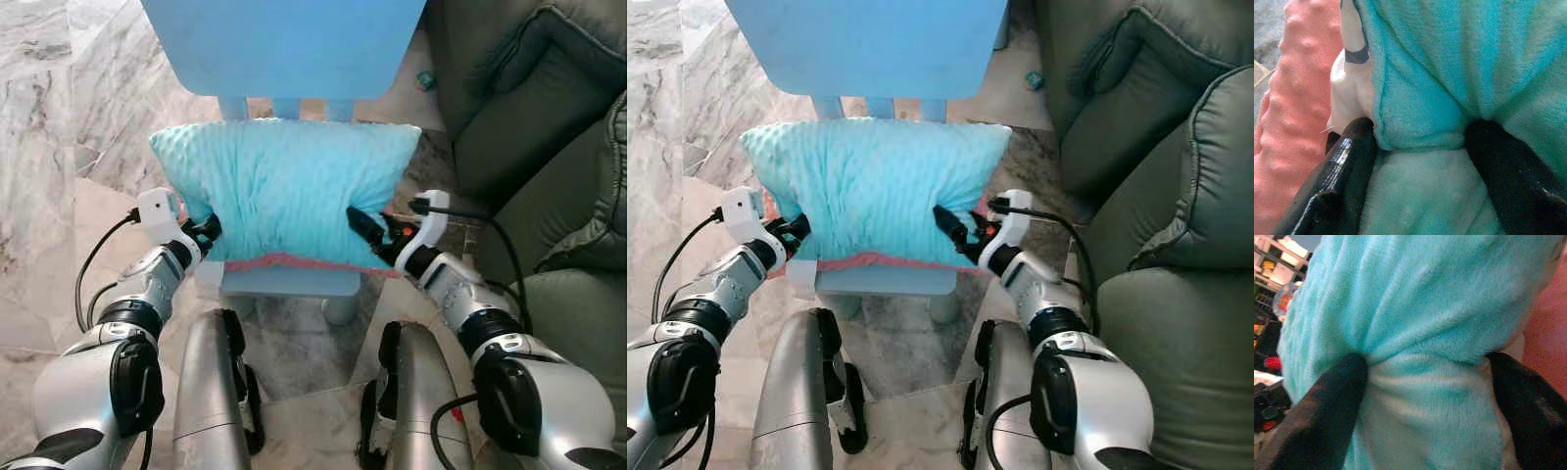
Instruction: Move the pillow to the sofa
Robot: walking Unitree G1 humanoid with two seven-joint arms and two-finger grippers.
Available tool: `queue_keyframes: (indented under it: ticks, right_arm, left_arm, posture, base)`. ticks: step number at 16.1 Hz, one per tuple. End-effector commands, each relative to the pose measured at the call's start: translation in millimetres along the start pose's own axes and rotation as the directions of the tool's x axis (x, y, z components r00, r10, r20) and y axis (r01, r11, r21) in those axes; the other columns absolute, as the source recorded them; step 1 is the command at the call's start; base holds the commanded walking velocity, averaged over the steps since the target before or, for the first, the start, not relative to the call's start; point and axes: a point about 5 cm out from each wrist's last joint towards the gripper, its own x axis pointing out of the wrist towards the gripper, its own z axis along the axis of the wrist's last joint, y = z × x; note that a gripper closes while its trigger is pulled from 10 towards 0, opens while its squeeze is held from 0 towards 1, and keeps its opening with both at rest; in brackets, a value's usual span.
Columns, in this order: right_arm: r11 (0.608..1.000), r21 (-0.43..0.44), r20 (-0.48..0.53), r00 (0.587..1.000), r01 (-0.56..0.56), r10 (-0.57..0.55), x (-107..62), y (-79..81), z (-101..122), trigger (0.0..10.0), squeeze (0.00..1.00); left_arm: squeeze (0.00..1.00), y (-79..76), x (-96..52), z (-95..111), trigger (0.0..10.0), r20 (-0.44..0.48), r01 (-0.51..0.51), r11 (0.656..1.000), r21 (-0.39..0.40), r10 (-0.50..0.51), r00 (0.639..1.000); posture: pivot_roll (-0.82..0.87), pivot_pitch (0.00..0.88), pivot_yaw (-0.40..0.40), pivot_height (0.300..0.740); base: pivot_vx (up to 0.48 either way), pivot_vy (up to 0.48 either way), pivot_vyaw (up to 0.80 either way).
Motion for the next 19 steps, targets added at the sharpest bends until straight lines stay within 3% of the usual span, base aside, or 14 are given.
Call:
queue_keyframes:
  ticks: [1, 7, 19]
  right_arm:
    - [1.0, 0.024, -0.045, 0.999, -0.02, 0.021, -0.8, 2.6, -15.5, 0.0, 0.0]
    - [1.0, 0.018, -0.059, 0.998, 0.002, -0.001, -4.6, -1.7, -17.4, 0.0, 0.0]
    - [1.0, 0.0, -0.084, 0.996, 0.016, -0.016, -4.0, -0.9, -22.6, 0.0, 0.0]
  left_arm:
    - [0.0, 0.4, -2.9, -21.6, 0.0, -0.07, 0.017, 1.0, -0.013, -0.018, 0.997]
    - [0.0, 7.3, -5.9, -21.8, 0.0, -0.064, -0.005, 1.0, -0.001, 0.005, 0.998]
    - [0.0, 7.0, -6.1, -21.2, 0.0, -0.042, 0.002, 1.0, -0.016, -0.002, 0.999]
  posture:
    - [-0.05, 0.392, 0.0, 0.542]
    - [-0.05, 0.392, -0.002, 0.542]
    - [-0.05, 0.403, -0.009, 0.542]
  base:
    - [0.0, 0.0, 0.0]
    - [0.0, 0.0, 0.0]
    - [0.0, 0.0, 0.0]
